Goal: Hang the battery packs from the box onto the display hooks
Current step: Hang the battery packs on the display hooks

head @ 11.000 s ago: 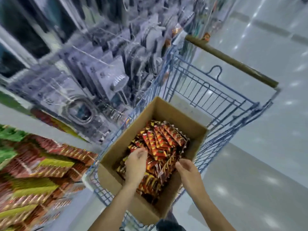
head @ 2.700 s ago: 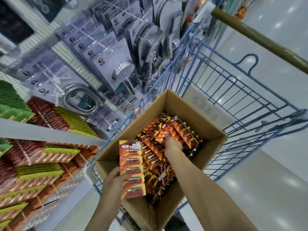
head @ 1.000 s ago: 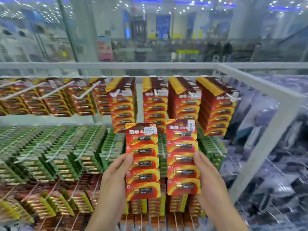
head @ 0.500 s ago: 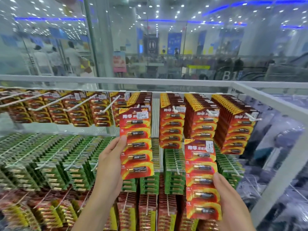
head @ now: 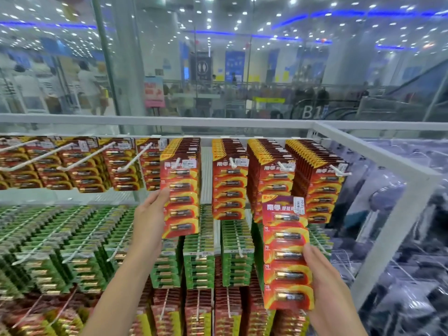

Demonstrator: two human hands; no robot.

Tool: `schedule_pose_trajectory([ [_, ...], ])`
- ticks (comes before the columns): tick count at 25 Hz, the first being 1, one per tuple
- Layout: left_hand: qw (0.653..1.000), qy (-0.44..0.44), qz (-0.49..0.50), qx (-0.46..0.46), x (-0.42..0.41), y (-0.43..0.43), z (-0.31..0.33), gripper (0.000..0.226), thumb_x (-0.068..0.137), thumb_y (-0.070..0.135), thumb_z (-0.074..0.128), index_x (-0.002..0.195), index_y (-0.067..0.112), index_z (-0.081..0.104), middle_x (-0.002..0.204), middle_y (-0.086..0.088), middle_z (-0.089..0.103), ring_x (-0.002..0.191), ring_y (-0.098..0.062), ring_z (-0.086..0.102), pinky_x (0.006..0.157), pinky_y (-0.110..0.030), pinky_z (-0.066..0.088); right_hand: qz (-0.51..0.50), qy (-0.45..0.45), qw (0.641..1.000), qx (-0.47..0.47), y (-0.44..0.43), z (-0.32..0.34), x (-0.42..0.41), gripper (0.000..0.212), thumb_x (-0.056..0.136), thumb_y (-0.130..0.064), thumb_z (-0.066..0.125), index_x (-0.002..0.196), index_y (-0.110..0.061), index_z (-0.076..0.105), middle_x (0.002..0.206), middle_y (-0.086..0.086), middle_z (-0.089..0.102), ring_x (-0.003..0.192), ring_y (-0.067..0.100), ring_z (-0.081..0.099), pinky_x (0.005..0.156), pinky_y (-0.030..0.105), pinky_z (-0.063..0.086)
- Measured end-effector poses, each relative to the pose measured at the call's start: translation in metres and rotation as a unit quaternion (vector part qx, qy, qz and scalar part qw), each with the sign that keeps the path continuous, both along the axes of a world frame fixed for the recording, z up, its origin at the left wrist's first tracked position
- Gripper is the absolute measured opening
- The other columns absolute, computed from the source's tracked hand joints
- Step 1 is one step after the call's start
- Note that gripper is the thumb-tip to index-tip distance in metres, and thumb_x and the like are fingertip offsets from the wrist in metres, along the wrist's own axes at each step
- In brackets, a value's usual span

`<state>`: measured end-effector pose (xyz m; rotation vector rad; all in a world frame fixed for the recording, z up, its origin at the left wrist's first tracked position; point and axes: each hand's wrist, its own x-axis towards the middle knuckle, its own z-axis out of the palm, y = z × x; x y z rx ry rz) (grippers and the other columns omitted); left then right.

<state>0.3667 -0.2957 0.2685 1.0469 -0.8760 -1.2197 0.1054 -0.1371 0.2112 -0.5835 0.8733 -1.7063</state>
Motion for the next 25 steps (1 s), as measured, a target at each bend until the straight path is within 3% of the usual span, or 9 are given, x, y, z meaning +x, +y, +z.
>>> schedule_pose_trajectory([
  [1,1.000,-0.005,0.011,0.005,-0.001,-0.008,0.000,0.020,0.104,0.033,0.060,0.116,0.021,0.072,0.100,-0.005,0.081,0.085,-0.027,0.079,0.075,-0.044,0.062,-0.004,0.004,0.999,0.046,-0.010,0.010,0.000,0.045,0.090,-0.038,0.064,0.131,-0.019,0.065,0.119,0.013,0.075,0.104,0.035,0.074,0.092,0.051,0.054],
  [4,0.999,-0.015,0.027,0.006,-0.002,-0.025,-0.006,0.021,0.103,0.033,0.062,0.117,0.020,0.071,0.106,-0.006,0.080,0.093,-0.030,0.078,0.086,-0.051,0.061,-0.061,0.057,0.996,0.034,-0.011,0.030,-0.021,0.045,0.091,-0.042,0.060,0.128,-0.017,0.068,0.117,0.017,0.075,0.103,0.037,0.073,0.087,0.049,0.056],
  [8,0.999,-0.029,0.038,-0.020,-0.004,-0.029,-0.019,0.017,0.103,0.031,0.062,0.112,0.020,0.071,0.105,-0.004,0.079,0.096,-0.027,0.076,0.081,-0.043,0.060,-0.122,0.122,0.985,0.016,-0.011,0.039,-0.059,0.048,0.096,-0.044,0.055,0.131,-0.013,0.064,0.101,0.009,0.074,0.080,0.025,0.073,0.063,0.035,0.057],
  [14,0.995,-0.074,0.058,-0.040,-0.006,-0.029,-0.029,0.013,0.105,0.028,0.059,0.100,0.026,0.071,0.106,-0.004,0.076,0.102,-0.030,0.073,0.097,-0.054,0.057,-0.164,0.138,0.976,0.030,-0.018,0.044,-0.086,0.033,0.105,-0.039,0.049,0.124,-0.019,0.068,0.116,0.014,0.075,0.095,0.029,0.075,0.090,0.053,0.055],
  [18,0.994,-0.077,0.059,-0.047,-0.001,-0.032,-0.033,0.021,0.104,0.030,0.061,0.120,0.020,0.069,0.112,-0.003,0.076,0.103,-0.026,0.074,0.096,-0.053,0.058,-0.157,0.142,0.976,0.052,-0.022,0.042,-0.091,0.033,0.105,-0.039,0.050,0.125,-0.020,0.068,0.113,0.011,0.076,0.095,0.028,0.075,0.081,0.046,0.057],
  [25,0.994,-0.075,0.069,-0.046,0.004,-0.037,-0.036,0.032,0.103,0.032,0.063,0.132,0.018,0.066,0.120,-0.003,0.075,0.110,-0.026,0.072,0.098,-0.054,0.057,-0.166,0.167,0.969,0.079,-0.030,0.050,-0.094,0.027,0.107,-0.036,0.050,0.115,-0.020,0.071,0.098,0.007,0.079,0.082,0.025,0.076,0.072,0.041,0.056],
])
